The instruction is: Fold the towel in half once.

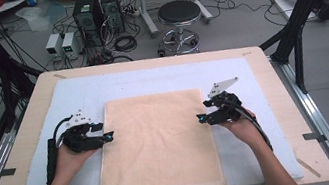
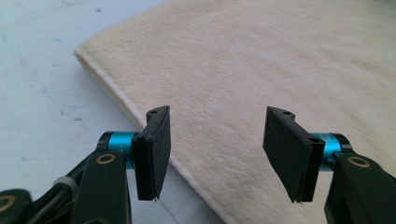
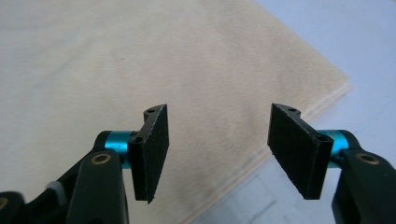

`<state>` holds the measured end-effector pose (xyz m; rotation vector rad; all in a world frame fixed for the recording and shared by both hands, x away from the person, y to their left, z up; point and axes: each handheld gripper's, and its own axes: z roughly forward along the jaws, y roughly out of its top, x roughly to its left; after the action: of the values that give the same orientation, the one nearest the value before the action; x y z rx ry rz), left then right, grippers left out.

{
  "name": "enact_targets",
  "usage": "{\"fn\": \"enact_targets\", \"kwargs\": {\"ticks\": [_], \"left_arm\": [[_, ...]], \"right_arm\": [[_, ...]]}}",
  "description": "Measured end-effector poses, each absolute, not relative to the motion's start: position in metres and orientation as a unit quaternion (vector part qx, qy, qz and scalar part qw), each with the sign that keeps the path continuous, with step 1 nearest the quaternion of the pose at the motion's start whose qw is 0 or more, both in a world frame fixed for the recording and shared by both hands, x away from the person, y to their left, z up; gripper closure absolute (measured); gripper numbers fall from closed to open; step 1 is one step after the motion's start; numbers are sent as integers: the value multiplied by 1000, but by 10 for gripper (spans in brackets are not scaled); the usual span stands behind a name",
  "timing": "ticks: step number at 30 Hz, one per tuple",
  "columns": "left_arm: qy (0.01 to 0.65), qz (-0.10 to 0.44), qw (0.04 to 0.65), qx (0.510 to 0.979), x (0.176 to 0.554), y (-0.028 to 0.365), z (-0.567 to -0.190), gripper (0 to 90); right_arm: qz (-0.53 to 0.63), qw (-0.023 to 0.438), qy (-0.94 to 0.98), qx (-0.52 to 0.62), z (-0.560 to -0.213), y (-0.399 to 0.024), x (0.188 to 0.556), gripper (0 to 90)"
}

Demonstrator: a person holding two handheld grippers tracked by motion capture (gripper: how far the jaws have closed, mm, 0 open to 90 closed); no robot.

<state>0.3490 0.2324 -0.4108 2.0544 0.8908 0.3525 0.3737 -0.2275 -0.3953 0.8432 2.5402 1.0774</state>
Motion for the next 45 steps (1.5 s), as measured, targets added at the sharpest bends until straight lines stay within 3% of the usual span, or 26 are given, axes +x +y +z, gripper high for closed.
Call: {"fn": "enact_targets", "kwargs": {"ticks": [4,15,24,30,45], "left_arm": [[380,141,417,814,359,237,-417,417],[421,121,378,816,374,239,-437,433],[420,124,379,815,372,231,-437,608],[423,114,385,812,371,227,-437,817],[449,143,386,793,397,228,-432,860]], "right_arm": [[358,144,872,300,-398,-227,385,369],[314,118,878,342,-425,-227,404,366],[323,84,871,360,-431,-229,407,527],[336,47,873,349,-431,-227,407,798],[337,76,868,357,-426,-223,424,825]]}}
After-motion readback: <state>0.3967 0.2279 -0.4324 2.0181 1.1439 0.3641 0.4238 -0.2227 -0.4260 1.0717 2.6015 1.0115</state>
